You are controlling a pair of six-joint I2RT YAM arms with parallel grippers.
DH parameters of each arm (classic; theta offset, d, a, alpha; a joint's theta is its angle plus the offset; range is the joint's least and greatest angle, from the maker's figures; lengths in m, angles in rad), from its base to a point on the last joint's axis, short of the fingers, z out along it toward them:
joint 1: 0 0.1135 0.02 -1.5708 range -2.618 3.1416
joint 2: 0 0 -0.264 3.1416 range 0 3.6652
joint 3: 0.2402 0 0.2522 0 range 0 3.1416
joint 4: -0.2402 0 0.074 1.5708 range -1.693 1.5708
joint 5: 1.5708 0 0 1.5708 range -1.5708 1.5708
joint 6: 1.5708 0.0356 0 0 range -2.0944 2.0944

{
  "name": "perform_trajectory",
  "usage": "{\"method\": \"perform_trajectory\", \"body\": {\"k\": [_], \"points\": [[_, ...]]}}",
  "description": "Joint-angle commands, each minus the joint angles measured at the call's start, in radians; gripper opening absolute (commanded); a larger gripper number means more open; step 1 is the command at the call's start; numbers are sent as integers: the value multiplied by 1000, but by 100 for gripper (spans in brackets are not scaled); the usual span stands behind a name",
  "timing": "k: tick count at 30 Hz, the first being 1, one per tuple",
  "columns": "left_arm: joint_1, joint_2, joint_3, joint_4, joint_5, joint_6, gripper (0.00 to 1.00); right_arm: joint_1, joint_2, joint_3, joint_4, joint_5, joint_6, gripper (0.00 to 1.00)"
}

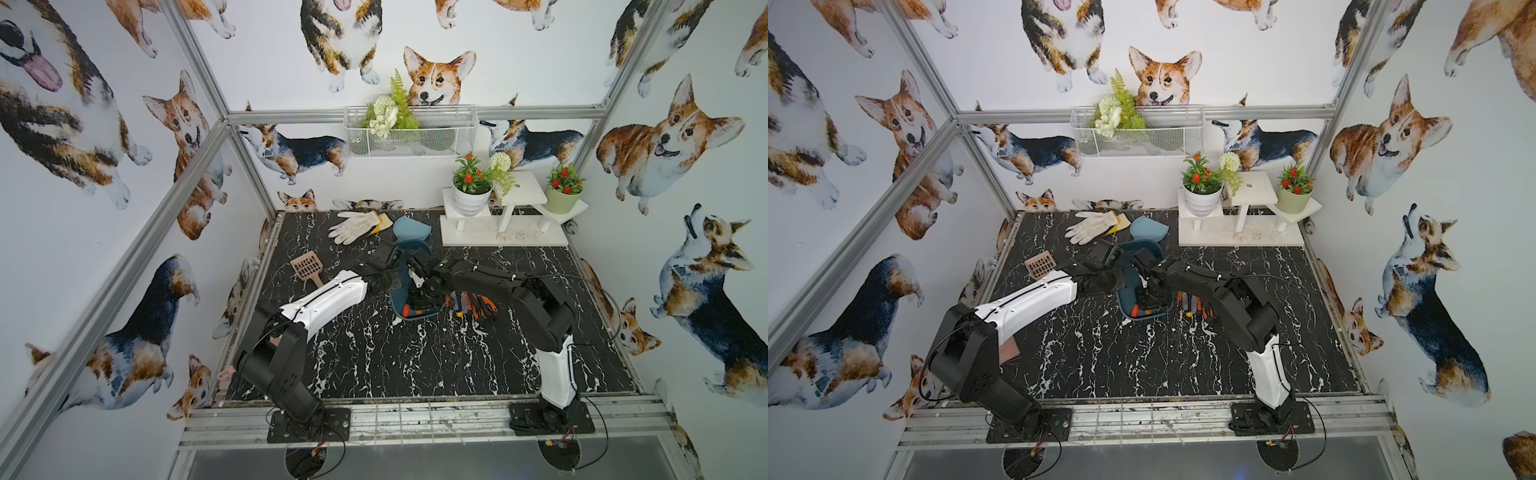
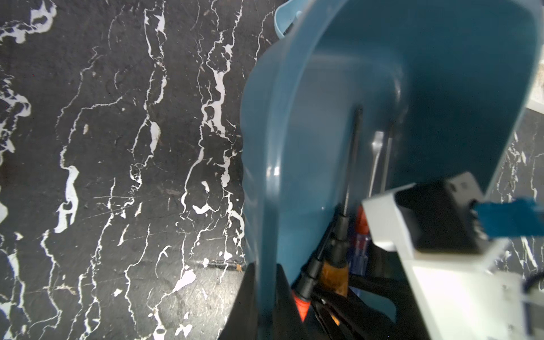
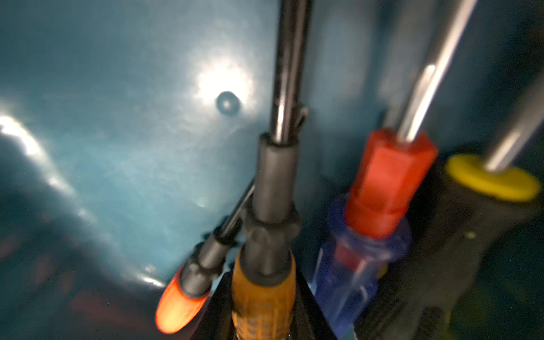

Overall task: Take out the screwdriver from the storage box
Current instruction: Pick up the screwdriver from the storage box.

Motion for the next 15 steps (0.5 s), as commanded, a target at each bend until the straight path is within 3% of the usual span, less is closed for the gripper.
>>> {"method": "perform_trajectory", "body": {"k": [1,5,15], "points": [[1,0,0,10,3,5,0,-3,-30,-8,3,43,-19,11],[0,3,1,5,-3,6,0,-4,-55,-10,-8,49,-29,0],[1,4,18,-15,-13,8,0,-4,-135,-15,-44,71,-48,0]]}}
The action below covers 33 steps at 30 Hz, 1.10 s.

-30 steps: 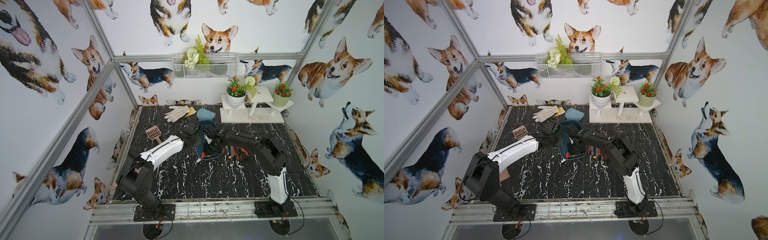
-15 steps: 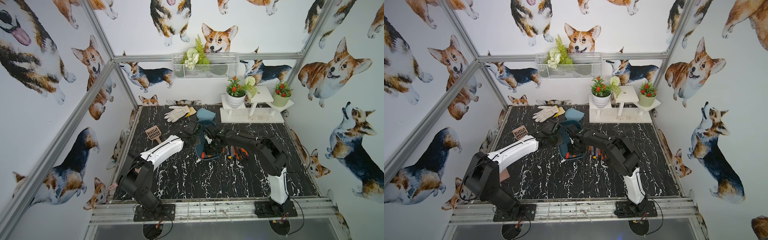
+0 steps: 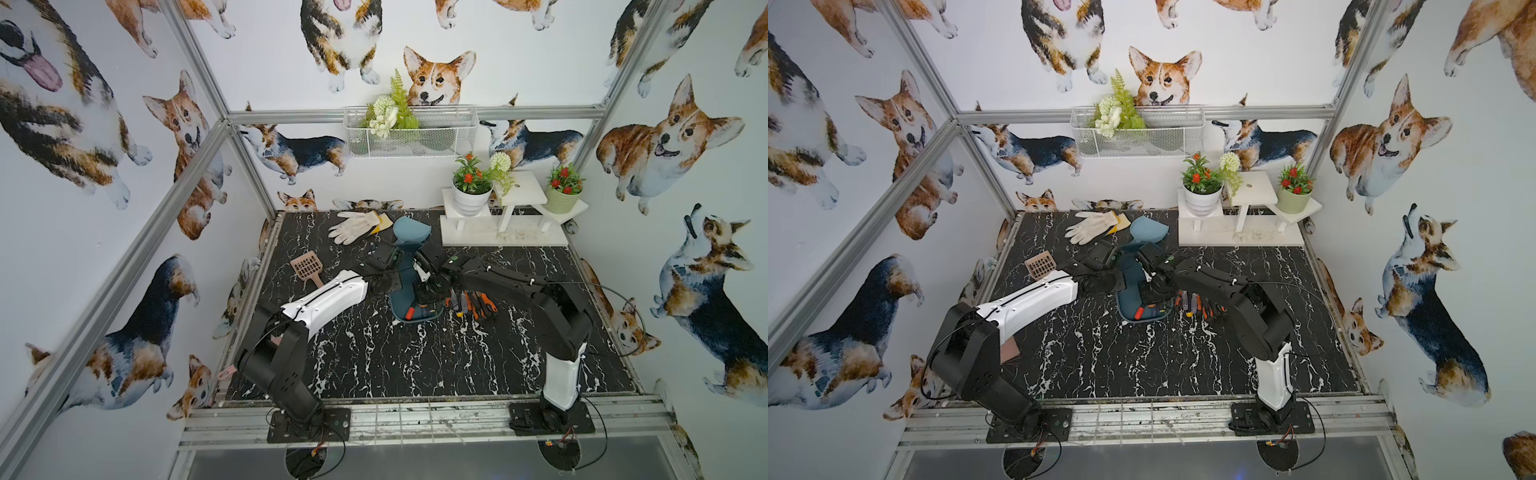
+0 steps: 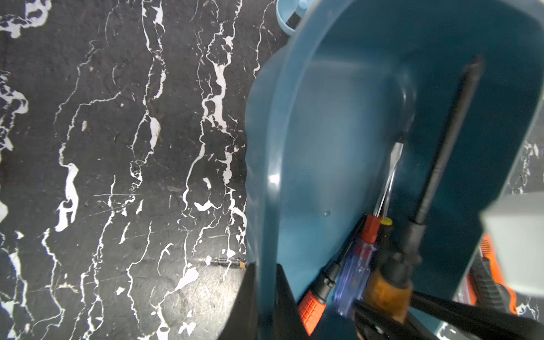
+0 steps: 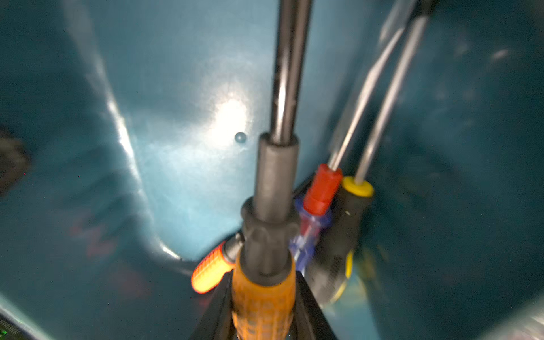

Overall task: Take out the screwdriver from the storage box
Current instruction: Pick up the screwdriver from the storage box.

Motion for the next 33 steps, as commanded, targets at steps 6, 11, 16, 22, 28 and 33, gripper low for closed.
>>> {"method": "perform_trajectory", "body": {"k": [6,11,16,22,28,33], "points": [[0,3,11,5,-12,-2,0,-4,-96,-4,-63,71,-54,0],[0,17,18,4,-8,-8,0,-7,-150,-22,-61,97,-60,0],[0,17,19,-4,-11,-10,0,-17,-200,-44,-68,112,-58,0],[-1,14,15,-4,-11,-13,0,-57,-279,-102,-86,134,-60,0],[-1,14,14,-5,-10,-14,0,-131,-331,-176,-118,140,-81,0],[0,11,13,-6,-10,-14,0,-173,-341,-215,-144,149,-102,0]]}}
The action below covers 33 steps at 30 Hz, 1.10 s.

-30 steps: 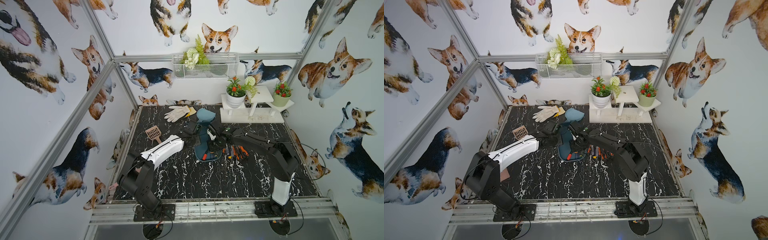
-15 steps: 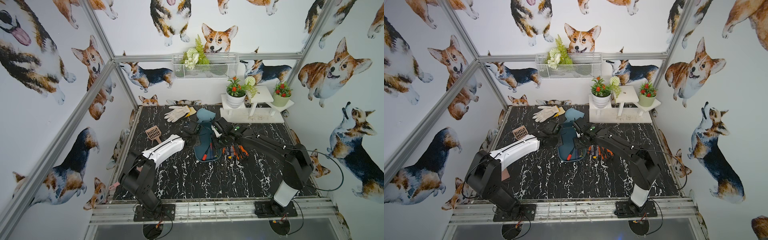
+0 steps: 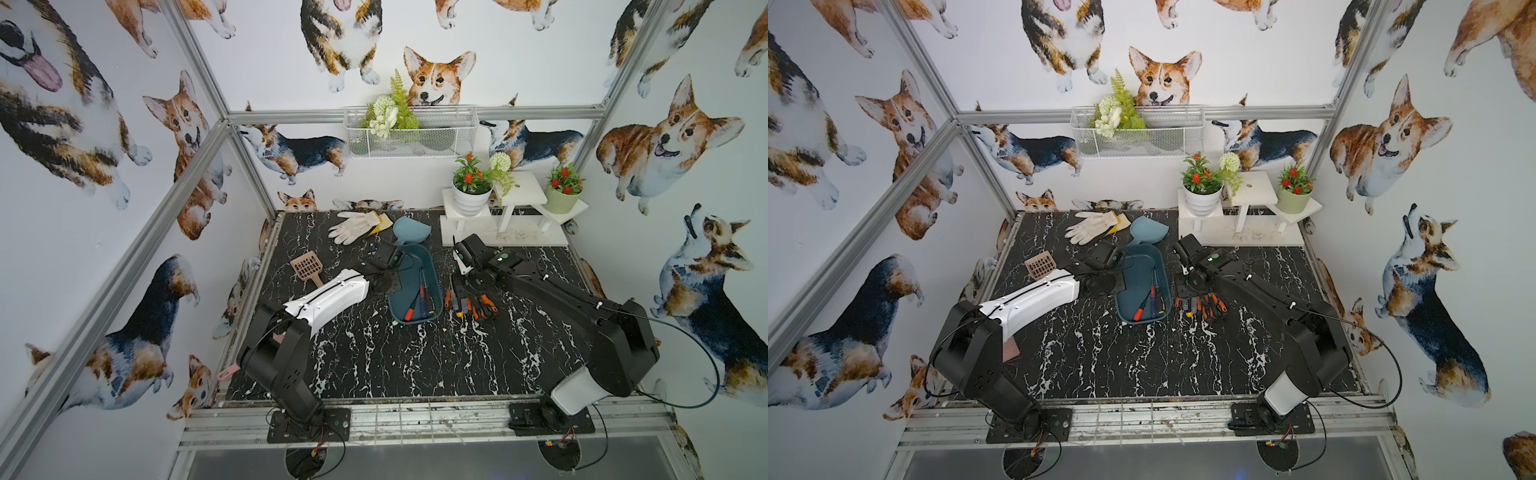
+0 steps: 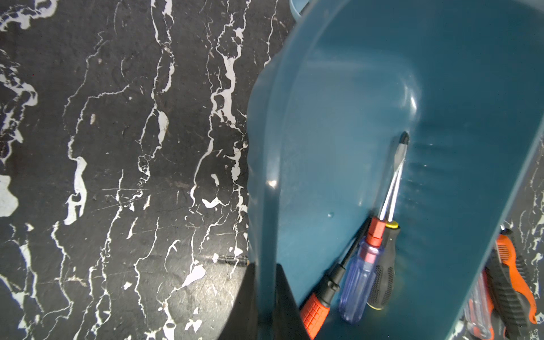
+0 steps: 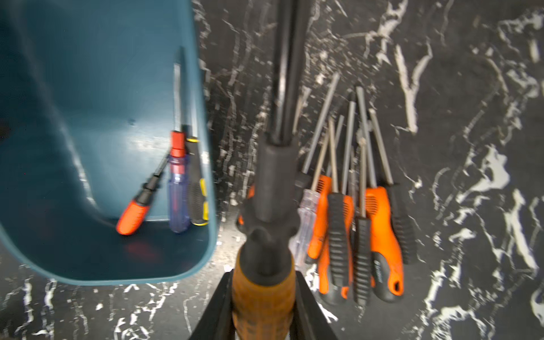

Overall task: Take out the screwdriver from the storage box
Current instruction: Pick up the screwdriver from the storage box, then place the screwdriver at the center of the board.

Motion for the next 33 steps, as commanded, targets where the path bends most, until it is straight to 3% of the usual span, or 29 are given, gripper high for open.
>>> {"method": "perform_trajectory", "body": {"k": [1,26,33], "points": [[1,-5,5,17,2,-6,0,-16,-5,-15,-32,20,-28,0],[-1,-10,7,19,13,-1,0,-40,231,55,-21,-71,1,0],[-1,-17,5,15,5,7,0,-40,246,57,-14,-65,26,11]]}}
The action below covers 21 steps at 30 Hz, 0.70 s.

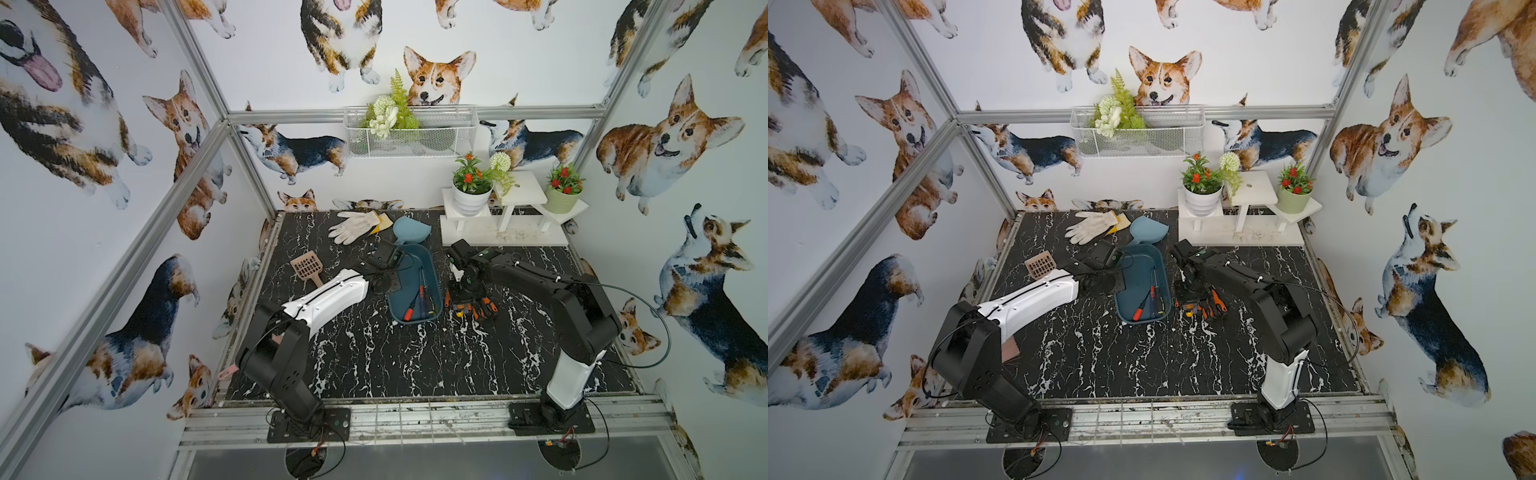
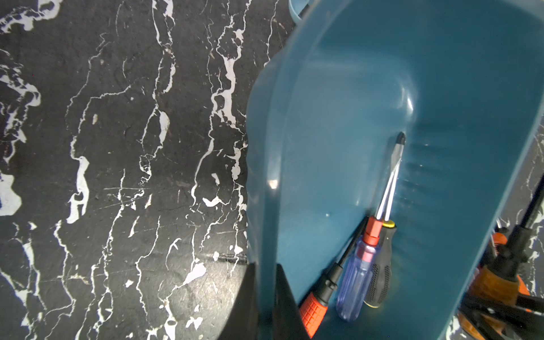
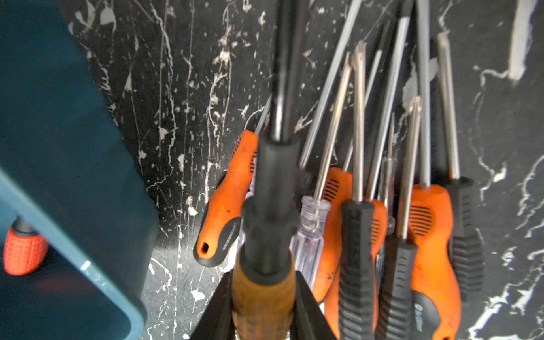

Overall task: Take out the screwdriver from the storage box
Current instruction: Place the screwdriver at the center of the board.

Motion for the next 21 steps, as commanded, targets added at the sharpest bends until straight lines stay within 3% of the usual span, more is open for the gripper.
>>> {"method": "perform_trajectory", "body": {"k": [1,9,15,21], "points": [[0,-9,4,20,5,7,0,-1,11,12,1,7,27,12],[0,-17,-4,23,5,7,0,-2,16,16,-13,10,29,31],[0,-16,-5,28,8,0,0,-2,7,19,-19,11,31,37],[-1,-22,-11,33,9,-2,0,-2,-25,21,-25,13,31,53]]}}
